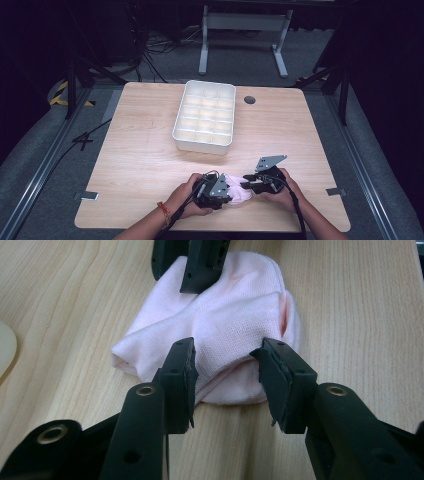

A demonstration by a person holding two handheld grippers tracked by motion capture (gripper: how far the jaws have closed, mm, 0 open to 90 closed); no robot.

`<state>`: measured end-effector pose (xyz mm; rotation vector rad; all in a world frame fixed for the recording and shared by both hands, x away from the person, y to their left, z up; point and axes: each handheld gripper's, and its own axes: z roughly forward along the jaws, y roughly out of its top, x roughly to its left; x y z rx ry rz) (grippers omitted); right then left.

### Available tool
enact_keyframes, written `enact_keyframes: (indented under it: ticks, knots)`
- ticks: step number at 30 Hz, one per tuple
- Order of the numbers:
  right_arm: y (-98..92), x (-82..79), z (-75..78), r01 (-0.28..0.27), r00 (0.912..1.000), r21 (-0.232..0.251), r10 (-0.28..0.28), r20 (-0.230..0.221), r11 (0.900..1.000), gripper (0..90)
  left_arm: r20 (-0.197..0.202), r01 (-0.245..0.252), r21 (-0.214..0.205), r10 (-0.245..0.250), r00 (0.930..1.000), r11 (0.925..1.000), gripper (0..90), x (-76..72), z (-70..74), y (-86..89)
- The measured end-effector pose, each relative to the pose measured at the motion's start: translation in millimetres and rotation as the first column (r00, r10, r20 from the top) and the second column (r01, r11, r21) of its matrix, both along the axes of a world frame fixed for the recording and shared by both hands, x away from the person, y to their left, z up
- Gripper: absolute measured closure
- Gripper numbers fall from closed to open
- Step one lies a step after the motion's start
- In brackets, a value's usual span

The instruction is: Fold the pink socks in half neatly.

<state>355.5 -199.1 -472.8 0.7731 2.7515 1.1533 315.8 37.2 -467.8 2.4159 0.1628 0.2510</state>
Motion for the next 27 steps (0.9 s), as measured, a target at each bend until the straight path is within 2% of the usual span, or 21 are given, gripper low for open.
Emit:
enact_keyframes:
  ticks: [3,5,8,9,10,11,13,15,16,17,20,21,22,23,27]
  knots:
    - [0.9,-2.4,0.4,0.004,1.0,0.0,-0.004,0.004,1.0,76.5,0.003,0.0,0.011,0.0,1.0,0.9999,58.6,0.2,1.5,0.6]
    - [2.7,-5.6,1.6,0.011,0.9995,-0.013,-0.011,0.031,0.9999,78.2,-0.009,-0.009,0.004,0.009,0.9999,1.0,57.6,0.5,3.7,1.8]
    - [7.3,-11.4,3.5,0.029,0.9956,-0.042,-0.026,0.09,0.9987,79.5,-0.032,-0.004,-0.071,0.002,0.9995,0.9975,54.8,1.4,13.7,9.1]
    - [7.3,-11.4,3.5,0.029,0.9956,-0.042,-0.026,0.09,0.9987,79.5,-0.032,-0.004,-0.071,0.002,0.9995,0.9975,54.7,1.4,13.7,9.1]
    - [7.9,-12.6,3.9,0.051,0.9927,-0.037,-0.047,0.111,0.998,79.9,-0.053,-0.007,-0.115,0.001,0.9986,0.9933,54.5,-1.7,17.8,9.7]
    - [7.9,-12.5,3.9,0.055,0.9916,-0.036,-0.05,0.119,0.9978,79.9,-0.051,0.009,-0.123,-0.016,0.9986,0.9924,54.2,-2.8,18.1,8.2]
    - [8.8,-13.2,4.3,0.076,0.987,-0.044,-0.069,0.145,0.9961,79.9,-0.058,0.029,-0.119,-0.036,0.9977,0.9925,53.8,-7.0,15.9,3.7]
    - [9.5,-13.7,5.2,0.086,0.9836,-0.041,-0.078,0.162,0.9955,80.0,-0.063,0.048,-0.081,-0.053,0.9966,0.9956,52.9,-11.3,10.2,-3.7]
    - [10.0,-14.6,6.0,0.089,0.9818,-0.037,-0.081,0.171,0.9953,80.0,-0.04,0.051,-0.044,-0.053,0.9978,0.9978,52.7,-12.1,6.3,-8.3]
    - [10.6,-15.7,7.0,0.09,0.9799,-0.039,-0.082,0.182,0.9952,80.0,-0.04,0.036,-0.026,-0.037,0.9985,0.999,52.7,-12.4,3.3,-10.7]
    - [10.7,-16.8,8.6,0.095,0.9763,-0.039,-0.085,0.199,0.9948,80.0,-0.043,0.021,-0.029,-0.022,0.9988,0.9994,56.3,-8.6,0.5,-11.2]
    - [7.3,-16.4,11.0,0.106,0.973,-0.017,-0.1,0.208,0.9943,80.1,-0.04,-0.001,-0.015,0.0,0.9992,0.9999,58.0,-6.1,-0.9,-10.6]
    - [5.8,-16.2,11.8,0.107,0.9719,-0.011,-0.103,0.212,0.9942,80.0,-0.052,-0.008,-0.008,0.008,0.9986,0.9999,58.4,-4.1,-3.9,-10.1]
    - [4.3,-16.2,12.8,0.107,0.9716,-0.001,-0.104,0.212,0.9943,80.1,-0.045,-0.008,-0.005,0.008,0.9989,1.0,58.6,-3.0,-5.2,-10.1]
    - [3.2,-18.1,14.1,0.097,0.9689,-0.001,-0.095,0.229,0.9952,80.0,-0.044,-0.027,-0.012,0.026,0.9987,0.9996,59.3,-2.9,-5.5,-11.6]
